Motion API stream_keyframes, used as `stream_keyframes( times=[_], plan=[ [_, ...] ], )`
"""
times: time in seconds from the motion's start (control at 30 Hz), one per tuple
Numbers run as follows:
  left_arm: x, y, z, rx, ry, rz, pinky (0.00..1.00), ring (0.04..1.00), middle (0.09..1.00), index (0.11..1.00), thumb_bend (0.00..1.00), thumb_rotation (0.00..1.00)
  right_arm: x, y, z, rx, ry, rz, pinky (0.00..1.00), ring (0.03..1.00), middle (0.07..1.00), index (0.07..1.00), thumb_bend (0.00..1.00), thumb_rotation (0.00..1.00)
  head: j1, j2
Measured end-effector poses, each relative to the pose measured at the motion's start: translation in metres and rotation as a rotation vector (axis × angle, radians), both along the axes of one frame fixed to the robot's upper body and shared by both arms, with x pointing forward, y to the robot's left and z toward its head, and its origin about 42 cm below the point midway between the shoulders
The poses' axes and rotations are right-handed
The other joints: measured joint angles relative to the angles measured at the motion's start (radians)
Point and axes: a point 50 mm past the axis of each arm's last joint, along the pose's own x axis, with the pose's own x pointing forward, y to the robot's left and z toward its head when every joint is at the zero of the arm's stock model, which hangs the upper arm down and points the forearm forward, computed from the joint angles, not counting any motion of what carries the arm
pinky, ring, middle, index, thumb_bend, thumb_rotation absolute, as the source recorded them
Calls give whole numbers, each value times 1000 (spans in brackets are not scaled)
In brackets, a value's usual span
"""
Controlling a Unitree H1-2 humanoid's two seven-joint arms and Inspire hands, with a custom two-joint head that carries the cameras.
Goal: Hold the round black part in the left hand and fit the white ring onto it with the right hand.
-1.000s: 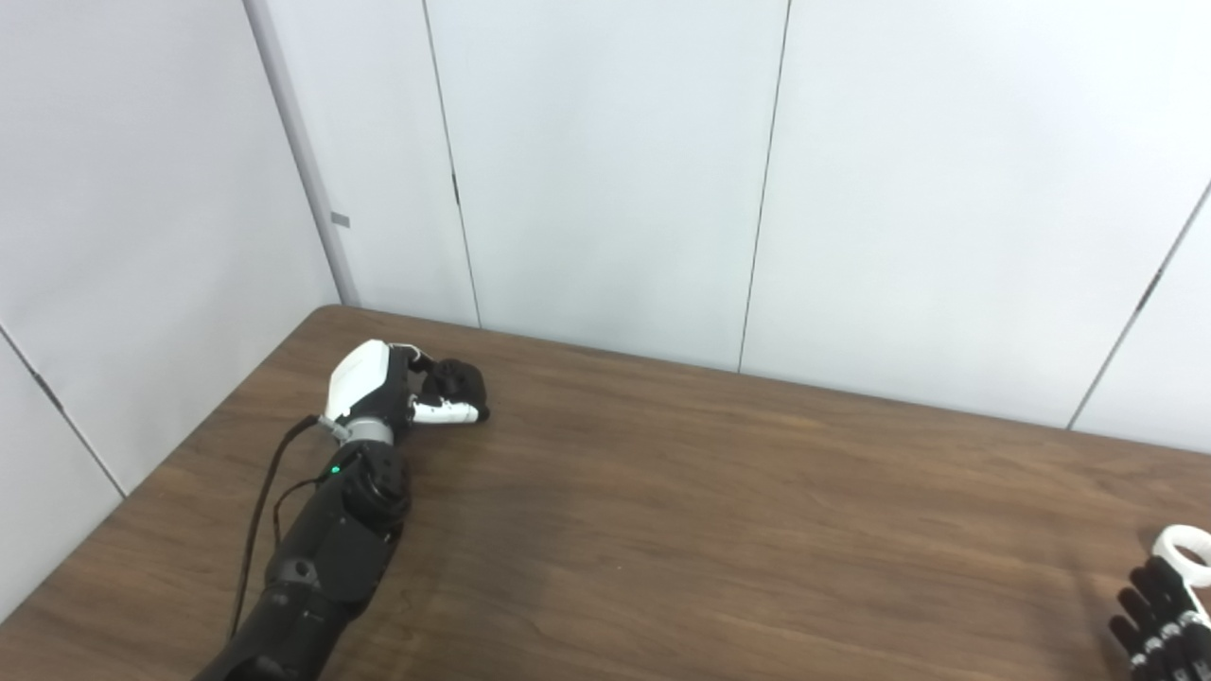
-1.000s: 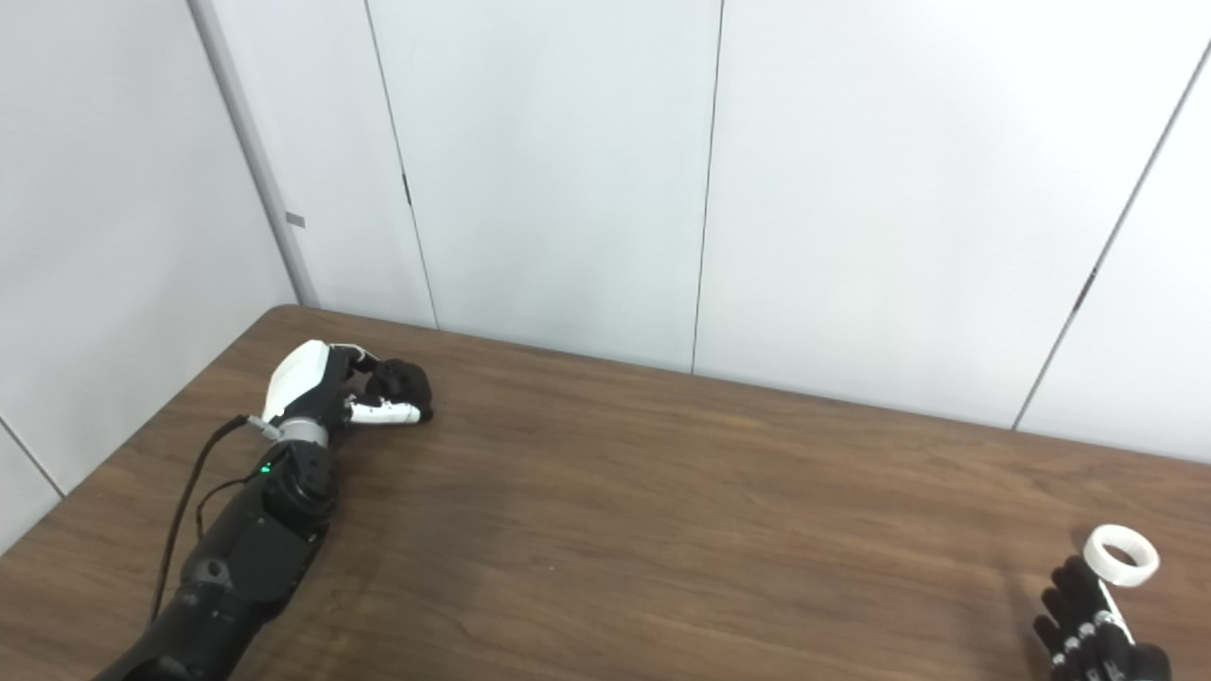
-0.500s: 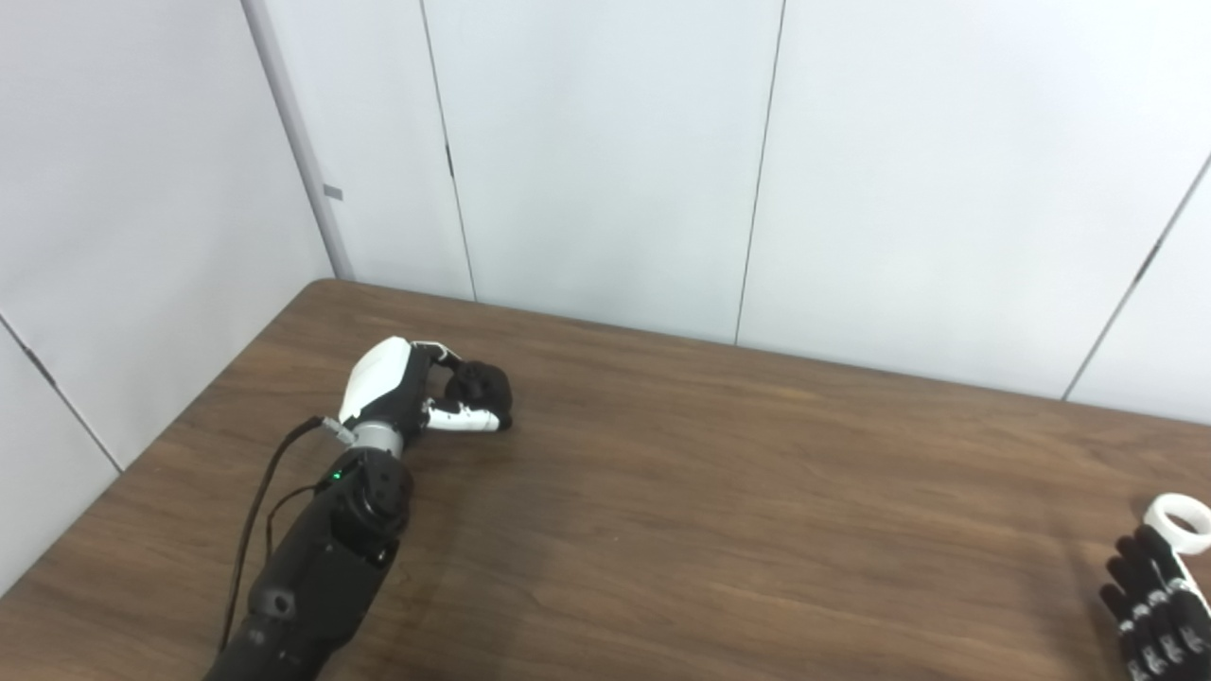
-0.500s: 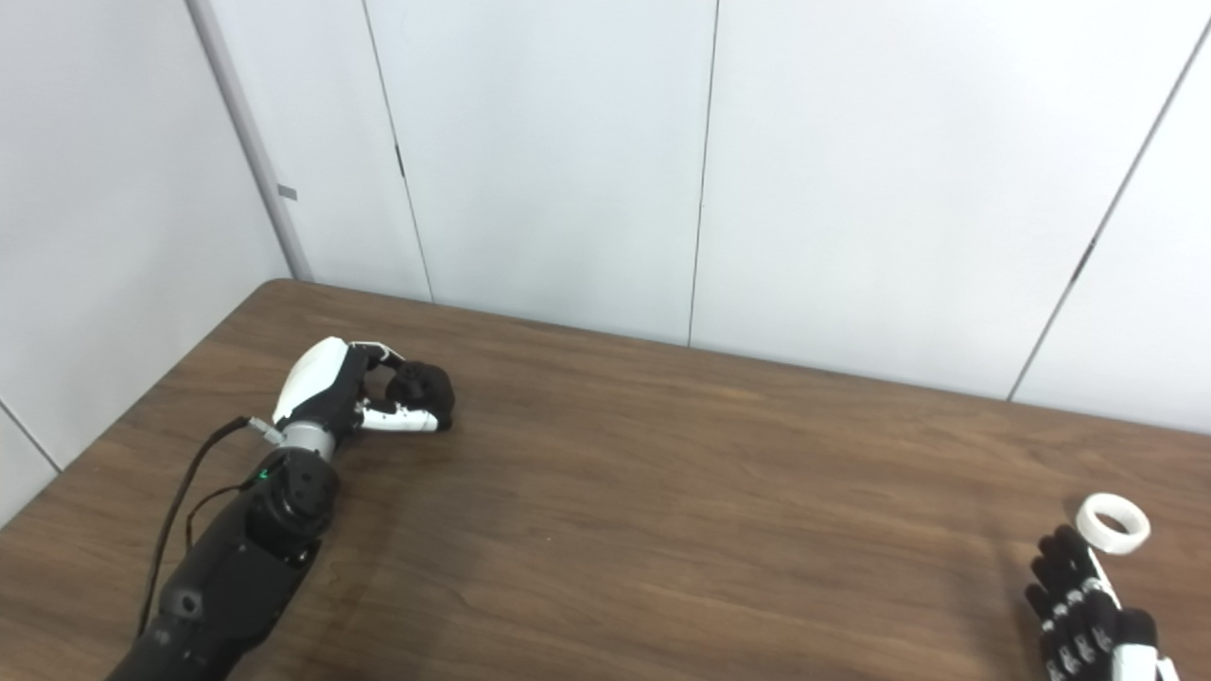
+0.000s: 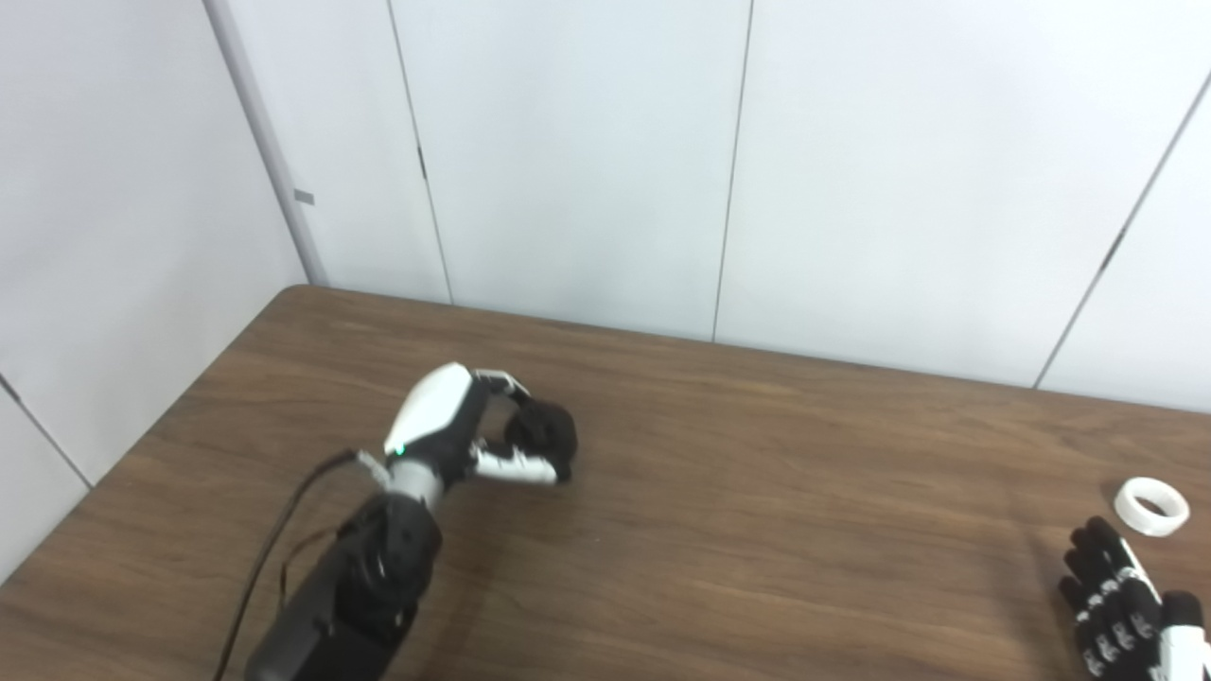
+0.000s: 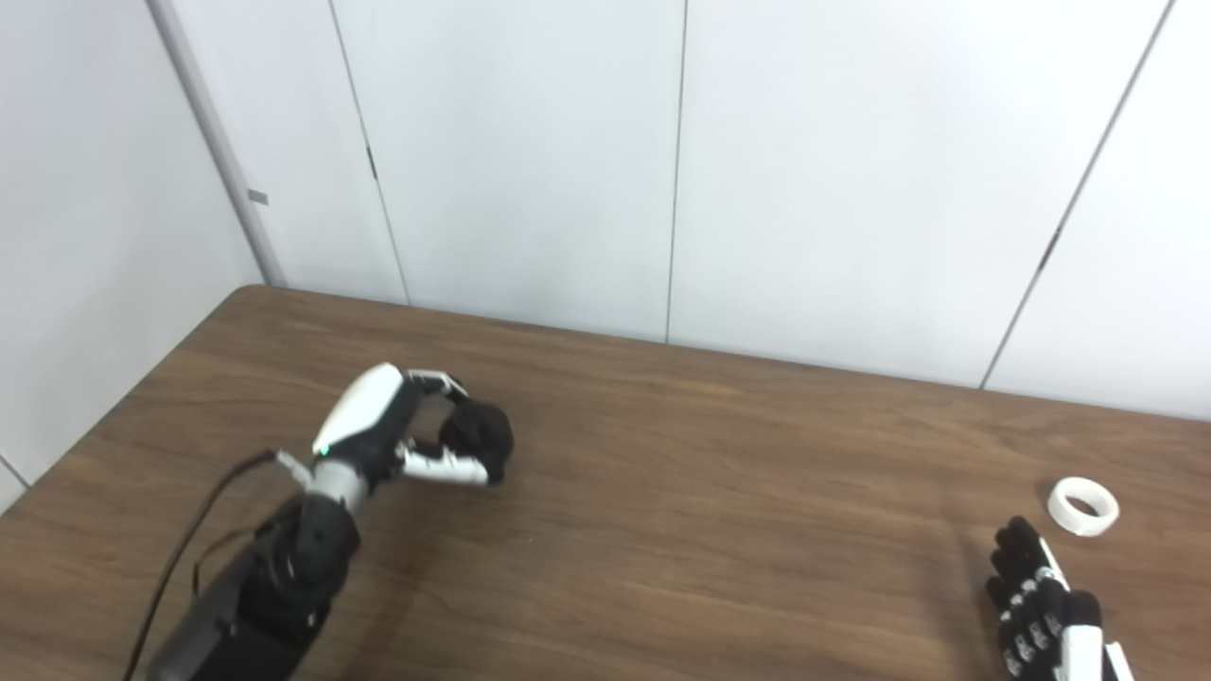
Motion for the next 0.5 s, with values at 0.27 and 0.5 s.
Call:
stream_keyframes(
  times=[0.27,0.5],
  plan=[
    [-34,-50,-19,12,-23,-142,1000,922,816,486,518,50,-1,9,1,10,-1,2,1000,994,973,953,641,1000,-45,17],
    [-60,-77,-35,25,-27,-205,1000,921,819,487,517,52,-5,25,1,47,6,5,1000,1000,982,965,636,1000,-92,37]
  ],
)
